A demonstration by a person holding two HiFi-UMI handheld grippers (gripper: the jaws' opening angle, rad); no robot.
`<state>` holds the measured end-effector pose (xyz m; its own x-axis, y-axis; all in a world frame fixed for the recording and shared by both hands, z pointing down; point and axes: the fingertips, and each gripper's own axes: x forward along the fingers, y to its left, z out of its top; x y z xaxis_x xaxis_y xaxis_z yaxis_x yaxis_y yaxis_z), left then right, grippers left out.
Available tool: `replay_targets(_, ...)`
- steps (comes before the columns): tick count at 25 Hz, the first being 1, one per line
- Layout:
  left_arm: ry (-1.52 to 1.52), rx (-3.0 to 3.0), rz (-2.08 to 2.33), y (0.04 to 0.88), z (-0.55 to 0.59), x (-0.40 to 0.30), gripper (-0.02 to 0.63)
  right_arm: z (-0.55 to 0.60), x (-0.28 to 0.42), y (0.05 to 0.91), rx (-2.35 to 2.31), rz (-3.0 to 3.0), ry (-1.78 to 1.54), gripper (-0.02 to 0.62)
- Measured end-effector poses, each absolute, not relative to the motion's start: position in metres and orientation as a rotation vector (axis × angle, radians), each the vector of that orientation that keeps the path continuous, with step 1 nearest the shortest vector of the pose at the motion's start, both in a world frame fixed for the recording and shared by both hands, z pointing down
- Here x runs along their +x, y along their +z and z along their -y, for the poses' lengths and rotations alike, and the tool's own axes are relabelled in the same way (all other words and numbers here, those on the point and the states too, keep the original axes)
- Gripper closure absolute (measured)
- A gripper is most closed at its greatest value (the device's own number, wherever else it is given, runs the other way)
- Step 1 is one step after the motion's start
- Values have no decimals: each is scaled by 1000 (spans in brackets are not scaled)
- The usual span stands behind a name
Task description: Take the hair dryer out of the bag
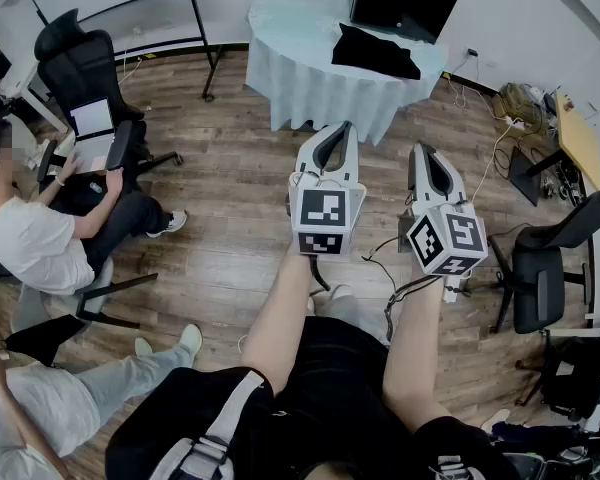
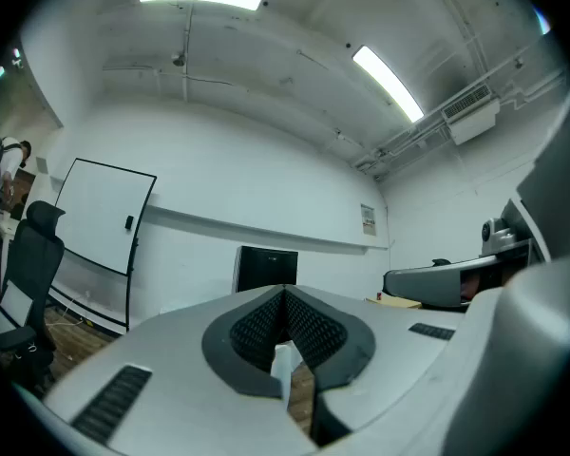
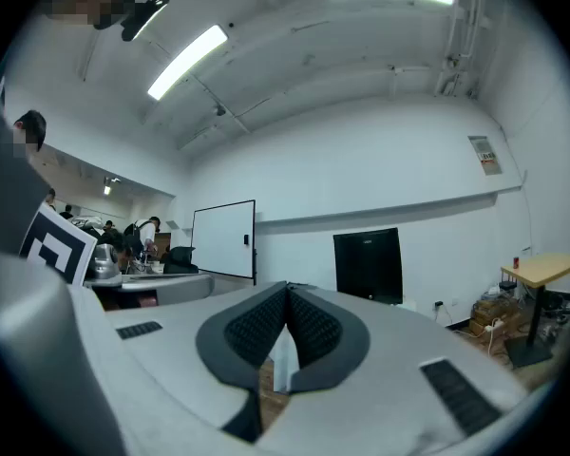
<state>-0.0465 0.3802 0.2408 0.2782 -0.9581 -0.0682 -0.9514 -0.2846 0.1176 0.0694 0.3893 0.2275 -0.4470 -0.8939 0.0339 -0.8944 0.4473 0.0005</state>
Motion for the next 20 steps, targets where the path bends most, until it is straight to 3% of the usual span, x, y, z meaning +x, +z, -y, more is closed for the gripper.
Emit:
replay_targets(11, -163, 2455, 1848, 251, -369, -65, 591, -377, 48, 235, 1645, 2682, 33, 592)
replay_targets(20, -169, 2487, 1803, 250, -357, -50, 591, -364, 76, 238, 1746, 2640, 81, 592)
